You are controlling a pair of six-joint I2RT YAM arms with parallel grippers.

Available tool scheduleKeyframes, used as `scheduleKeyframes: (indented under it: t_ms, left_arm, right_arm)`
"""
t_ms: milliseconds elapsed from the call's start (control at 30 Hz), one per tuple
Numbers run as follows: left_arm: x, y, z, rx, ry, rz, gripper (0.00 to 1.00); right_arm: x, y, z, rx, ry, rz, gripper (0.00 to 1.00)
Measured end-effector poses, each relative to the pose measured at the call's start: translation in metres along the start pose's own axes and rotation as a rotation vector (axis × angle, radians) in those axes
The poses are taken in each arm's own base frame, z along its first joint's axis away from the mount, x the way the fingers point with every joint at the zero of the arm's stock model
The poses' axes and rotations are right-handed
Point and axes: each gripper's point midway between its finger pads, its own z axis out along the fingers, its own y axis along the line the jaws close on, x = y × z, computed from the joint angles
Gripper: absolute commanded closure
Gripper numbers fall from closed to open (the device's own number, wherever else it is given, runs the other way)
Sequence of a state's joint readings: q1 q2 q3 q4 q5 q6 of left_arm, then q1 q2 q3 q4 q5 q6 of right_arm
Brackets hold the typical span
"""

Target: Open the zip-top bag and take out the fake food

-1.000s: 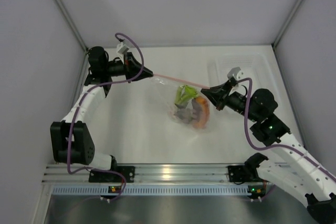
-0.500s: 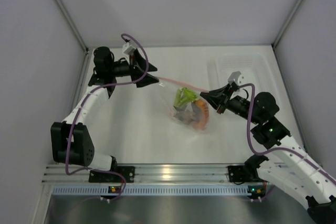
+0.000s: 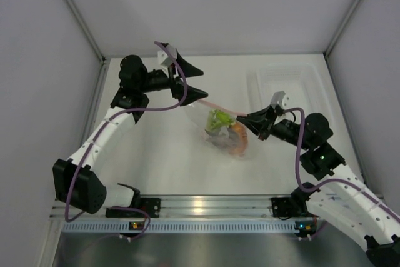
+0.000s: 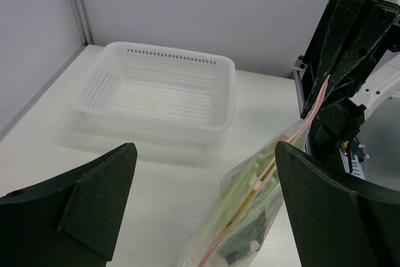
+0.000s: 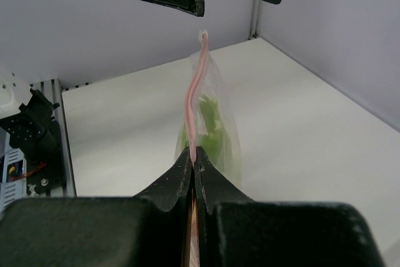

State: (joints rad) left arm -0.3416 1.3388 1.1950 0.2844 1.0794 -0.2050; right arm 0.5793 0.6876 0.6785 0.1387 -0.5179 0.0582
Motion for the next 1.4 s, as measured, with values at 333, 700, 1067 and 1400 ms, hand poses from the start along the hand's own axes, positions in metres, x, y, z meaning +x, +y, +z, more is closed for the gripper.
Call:
scheduleKeyframes:
  t_ms: [333,700,1067,1400]
  left_arm:
    - [0.001,-0.017,0.003,0.030,-0.003,0.063,0.10]
    - [0.014,-0.024,0.007,0.026,0.014,0.070,0.25]
    - [0.029,-0.028,0.008,0.032,0.059,0.049,0.35]
    - [0.036,-0.032,0.006,0.055,0.082,0.036,0.40]
  right_arm:
    - [-0.001,0.011,-0.006,-0.051,-0.023,-0.035,1.00]
    - [0.000,0.017,-0.007,-0.089,-0.024,-0.049,1.00]
    - [-0.001,0.017,-0.007,-0.087,-0.028,-0.052,1.00]
    - [0.002,0.015,-0.005,-0.080,-0.021,-0.047,1.00]
